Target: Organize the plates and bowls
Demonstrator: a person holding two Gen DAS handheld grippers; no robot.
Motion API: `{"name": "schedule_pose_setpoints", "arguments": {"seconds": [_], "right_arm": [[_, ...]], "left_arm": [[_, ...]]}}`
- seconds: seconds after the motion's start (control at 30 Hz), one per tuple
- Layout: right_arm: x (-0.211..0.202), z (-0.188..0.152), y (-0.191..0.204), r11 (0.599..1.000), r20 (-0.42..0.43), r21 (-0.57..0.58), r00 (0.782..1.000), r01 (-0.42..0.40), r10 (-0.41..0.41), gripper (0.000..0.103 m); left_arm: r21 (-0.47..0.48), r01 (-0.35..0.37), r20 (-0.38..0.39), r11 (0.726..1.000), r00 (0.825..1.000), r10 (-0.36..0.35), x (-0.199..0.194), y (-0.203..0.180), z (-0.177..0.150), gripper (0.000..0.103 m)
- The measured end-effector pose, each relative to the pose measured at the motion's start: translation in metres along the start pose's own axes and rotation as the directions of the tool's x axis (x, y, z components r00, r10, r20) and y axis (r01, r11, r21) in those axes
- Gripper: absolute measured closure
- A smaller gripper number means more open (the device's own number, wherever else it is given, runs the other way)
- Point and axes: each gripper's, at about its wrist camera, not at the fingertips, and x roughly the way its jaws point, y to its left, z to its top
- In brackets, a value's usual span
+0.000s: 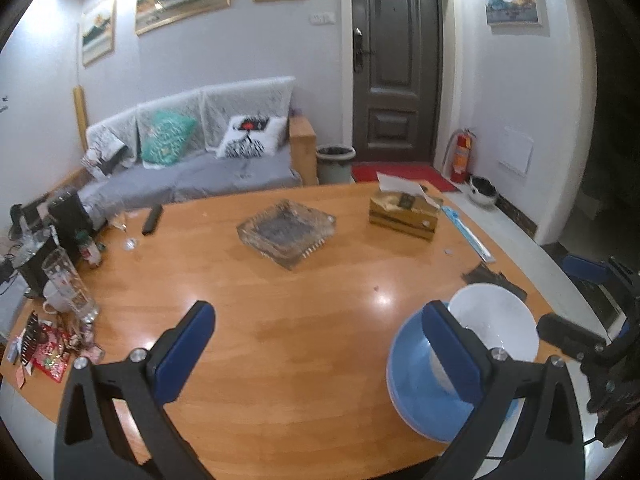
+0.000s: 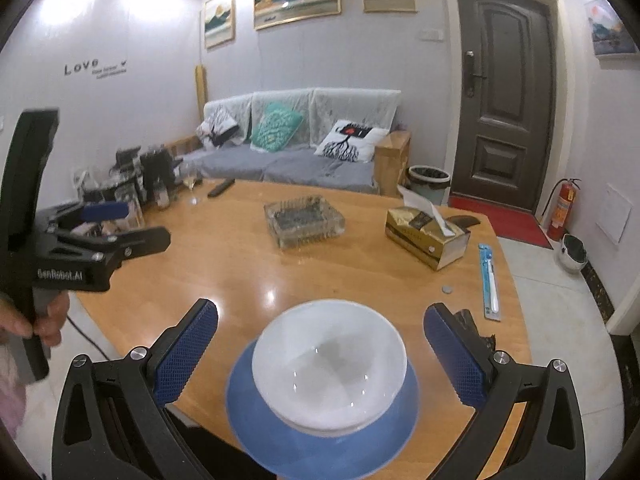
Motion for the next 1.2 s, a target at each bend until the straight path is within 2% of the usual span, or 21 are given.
{"name": "schedule_pose_setpoints", "arguments": {"seconds": [0.27,0.47,0.7,1.2], "right_arm": [[-0.014,0.011,-0.001,0.999,0.106,0.033,0.994,0.029,-0.033,0.001],[-0.022,0.014,0.001,0.999,0.152,0.020,0.987,0.050,-0.053,0.001],[-0.030,0.022,0.003,0.999,0.196,0.026,0.980,0.039,-0.043,0.001],[-0.033,0.030,0.002,0.999,0.209,0.032,0.977,0.035,-0.041,0.001]], "left_arm": [[-0.053,-0.058,0.132,0.997,0.989,0.065,-0.022,0.012,-0.001,0.001],[-0.084,-0.089,0.194,0.992,0.975,0.104,-0.035,0.024,-0.001,0.001],[-0.103,-0.105,0.215,0.989,0.968,0.125,-0.041,0.033,-0.003,0.001],[-0.107,-0.123,0.223,0.987,0.964,0.144,-0.044,0.036,-0.009,0.001]]}}
